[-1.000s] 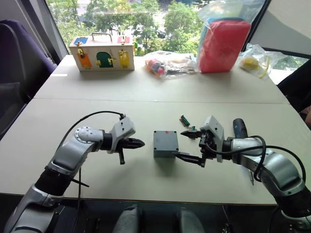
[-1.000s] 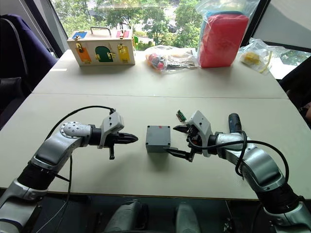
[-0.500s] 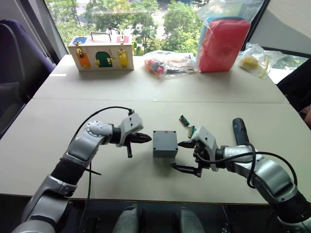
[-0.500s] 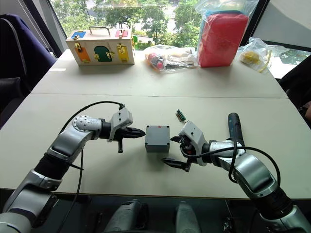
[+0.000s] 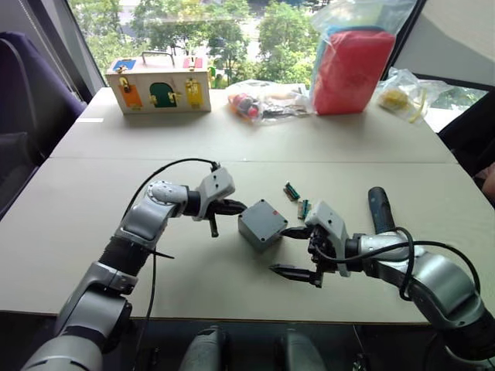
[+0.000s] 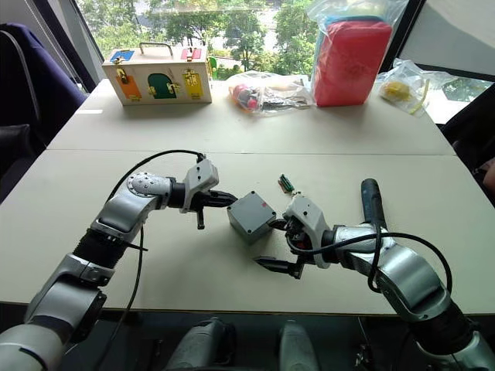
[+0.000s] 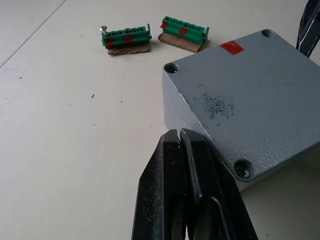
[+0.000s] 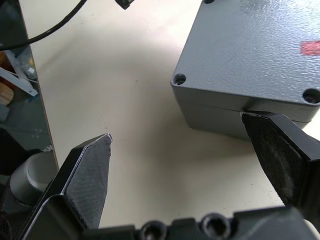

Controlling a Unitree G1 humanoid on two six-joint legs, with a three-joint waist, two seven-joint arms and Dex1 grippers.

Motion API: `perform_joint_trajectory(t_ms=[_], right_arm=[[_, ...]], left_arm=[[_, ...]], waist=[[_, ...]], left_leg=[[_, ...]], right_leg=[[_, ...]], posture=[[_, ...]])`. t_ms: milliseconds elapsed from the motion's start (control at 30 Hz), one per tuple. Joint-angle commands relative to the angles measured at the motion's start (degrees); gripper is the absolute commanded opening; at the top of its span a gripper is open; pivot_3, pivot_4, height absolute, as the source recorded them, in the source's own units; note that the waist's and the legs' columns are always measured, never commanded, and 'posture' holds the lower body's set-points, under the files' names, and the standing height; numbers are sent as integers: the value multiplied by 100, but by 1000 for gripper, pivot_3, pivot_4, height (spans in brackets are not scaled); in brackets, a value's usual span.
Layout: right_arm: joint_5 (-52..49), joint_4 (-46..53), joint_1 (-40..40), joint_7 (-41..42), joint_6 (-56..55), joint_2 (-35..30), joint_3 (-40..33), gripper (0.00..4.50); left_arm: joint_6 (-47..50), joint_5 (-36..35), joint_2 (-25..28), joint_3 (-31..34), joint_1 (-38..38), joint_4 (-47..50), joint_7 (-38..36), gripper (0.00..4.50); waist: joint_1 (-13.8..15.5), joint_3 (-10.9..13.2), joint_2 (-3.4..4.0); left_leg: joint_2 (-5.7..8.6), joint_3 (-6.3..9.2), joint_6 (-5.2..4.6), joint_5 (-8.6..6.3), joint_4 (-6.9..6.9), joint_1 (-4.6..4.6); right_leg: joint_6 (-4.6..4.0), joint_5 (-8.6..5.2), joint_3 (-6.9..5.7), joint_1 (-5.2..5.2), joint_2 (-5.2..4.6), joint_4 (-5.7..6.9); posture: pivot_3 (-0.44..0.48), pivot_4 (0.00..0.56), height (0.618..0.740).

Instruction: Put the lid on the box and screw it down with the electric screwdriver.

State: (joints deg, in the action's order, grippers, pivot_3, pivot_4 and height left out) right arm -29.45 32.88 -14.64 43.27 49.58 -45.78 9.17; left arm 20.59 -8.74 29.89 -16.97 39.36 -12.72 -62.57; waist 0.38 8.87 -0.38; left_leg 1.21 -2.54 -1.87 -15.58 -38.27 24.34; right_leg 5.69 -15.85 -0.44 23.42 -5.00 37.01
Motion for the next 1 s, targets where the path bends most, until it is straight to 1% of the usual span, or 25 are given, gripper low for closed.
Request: perform_joint_trajectory(t_ms=[33,100,167,333,500,633,1000], right_arm=[[388,-338,-246,204,-501,-245,-129,4458],[617,-740,-438,315,-805,-245,-8,4458],[825,-1066,-617,430,-1075,-178,159,4458],[1065,-1560,-895,765,-1467,67,485,4458],[897,-1388,-811,1105,-1321,119,574,4458],[764,-1080,-613,1112,-1059,162,510,4458],[564,-657,-407,941,-612,298,356,4458]], left_arm=[[119,-50,381,208,-197,497,-199,0],[414,-272,594,192,-491,1018,-423,0],[652,-407,679,173,-721,1426,-490,0],[1007,-444,476,103,-988,1897,-193,0],[939,-329,229,90,-943,1776,102,0],[778,-210,46,166,-742,1449,371,0],[628,-227,-28,181,-557,1176,426,0]], waist=[[0,0,0],[-11,0,0],[-11,1,-1],[36,2,-3],[27,2,-4],[34,2,-4],[28,2,-4]], left_leg=[[0,0,0,0,1,-1],[0,0,0,0,1,-1],[0,0,0,0,1,-1],[0,1,0,0,-5,-1],[1,1,-1,0,-6,0],[1,2,0,0,-6,-1],[1,3,0,0,-7,-1]], right_leg=[[0,0,0,0,0,0],[0,0,0,0,1,0],[0,0,0,-2,-1,-1],[0,0,-1,-5,-2,1],[0,0,-1,-6,0,2],[0,0,-1,-6,1,5],[0,0,-1,-5,-1,5]], posture=[[0,150,740],[0,150,740],[0,150,740],[0,150,740],[0,150,740],[0,150,740],[0,150,740]])
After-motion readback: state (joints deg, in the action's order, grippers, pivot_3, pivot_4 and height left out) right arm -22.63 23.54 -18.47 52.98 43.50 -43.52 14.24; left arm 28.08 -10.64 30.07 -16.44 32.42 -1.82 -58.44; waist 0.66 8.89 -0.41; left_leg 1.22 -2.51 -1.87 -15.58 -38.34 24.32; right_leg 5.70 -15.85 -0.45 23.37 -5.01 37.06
